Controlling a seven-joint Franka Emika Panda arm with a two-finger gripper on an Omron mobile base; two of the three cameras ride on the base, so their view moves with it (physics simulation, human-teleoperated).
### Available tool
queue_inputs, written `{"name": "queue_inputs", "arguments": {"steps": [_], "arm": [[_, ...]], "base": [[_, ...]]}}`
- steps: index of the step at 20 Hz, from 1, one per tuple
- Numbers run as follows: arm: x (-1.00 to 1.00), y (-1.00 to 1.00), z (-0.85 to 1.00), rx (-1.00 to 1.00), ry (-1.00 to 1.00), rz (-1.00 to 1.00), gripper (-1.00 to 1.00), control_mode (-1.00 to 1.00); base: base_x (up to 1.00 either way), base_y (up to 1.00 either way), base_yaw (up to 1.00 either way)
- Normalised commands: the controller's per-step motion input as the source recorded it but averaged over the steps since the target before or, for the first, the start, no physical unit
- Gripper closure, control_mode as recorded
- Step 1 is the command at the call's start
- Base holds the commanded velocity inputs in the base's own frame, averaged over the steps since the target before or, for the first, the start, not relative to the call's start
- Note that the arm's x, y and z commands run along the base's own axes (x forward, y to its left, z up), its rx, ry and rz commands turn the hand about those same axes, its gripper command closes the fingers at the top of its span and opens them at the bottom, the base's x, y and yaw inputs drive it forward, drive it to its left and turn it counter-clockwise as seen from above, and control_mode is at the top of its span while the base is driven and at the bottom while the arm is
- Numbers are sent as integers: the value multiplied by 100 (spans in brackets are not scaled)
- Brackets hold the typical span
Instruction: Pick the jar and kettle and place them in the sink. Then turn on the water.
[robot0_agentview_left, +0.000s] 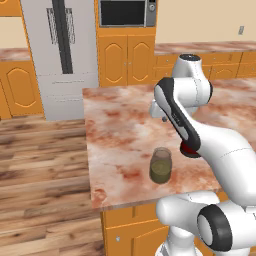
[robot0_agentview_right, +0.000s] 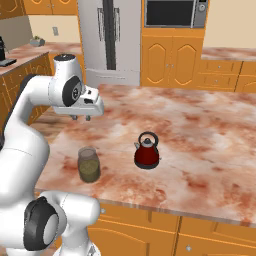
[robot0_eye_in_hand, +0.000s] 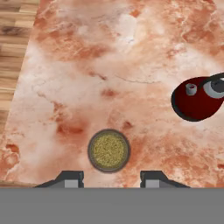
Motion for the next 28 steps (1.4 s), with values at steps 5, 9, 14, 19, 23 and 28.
{"name": "queue_inputs", "arguments": {"steps": [5,9,14,19,23,28], "arm": [[2,-7,-16,0,7,2,-100,-100],[10,9,-49,-1,8,-4,-100,-100],[26,0,-68,0,9,-11,-100,-100],[2,0,-52,0,20,-19,-100,-100],[0,0,-49,0,20,-16,-100,-100],[1,-12,-14,0,3,-2,-100,-100]], "base": [[0,0,0],[0,0,0],[0,0,0],[0,0,0],[0,0,0],[0,0,0]]}}
